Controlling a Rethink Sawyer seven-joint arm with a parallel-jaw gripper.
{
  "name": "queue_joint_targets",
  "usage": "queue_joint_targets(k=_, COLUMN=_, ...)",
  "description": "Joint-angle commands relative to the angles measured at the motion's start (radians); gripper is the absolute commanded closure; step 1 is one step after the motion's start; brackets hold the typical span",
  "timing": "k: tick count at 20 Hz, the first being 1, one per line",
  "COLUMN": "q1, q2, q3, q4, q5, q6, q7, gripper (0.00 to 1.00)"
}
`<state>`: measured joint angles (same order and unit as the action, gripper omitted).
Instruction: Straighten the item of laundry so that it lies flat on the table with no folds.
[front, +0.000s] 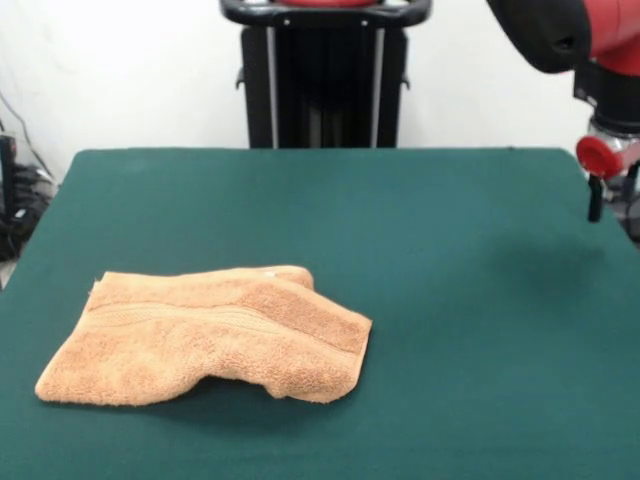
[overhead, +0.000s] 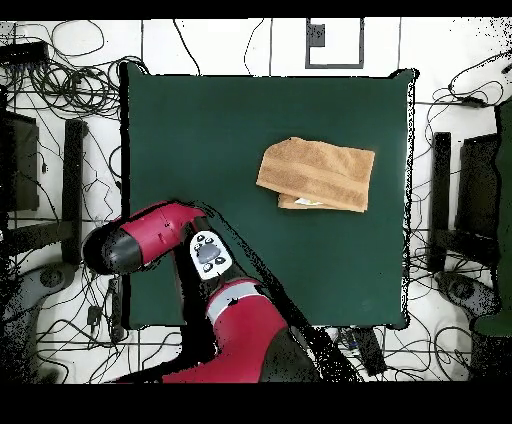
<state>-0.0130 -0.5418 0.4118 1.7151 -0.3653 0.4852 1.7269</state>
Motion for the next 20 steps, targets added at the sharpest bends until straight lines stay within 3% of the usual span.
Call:
queue_joint_targets(k=1, q1=0.137, q2=-0.021, q3=-0.190, q4=-0.004, q5=0.145, q6=0.038, q7=0.440, gripper=0.00)
queue_joint_targets(k=8, q1=0.148, q2=-0.026, q3=-0.219, q4=0.026, q5=0.206, q6=0.004, q7=0.378, gripper=0.00)
queue_joint_targets(k=20, q1=0.082, q2=0.005, q3=-0.212, q4=0.034, q5=0.202, q6=-0.027, q7=0.276, gripper=0.00)
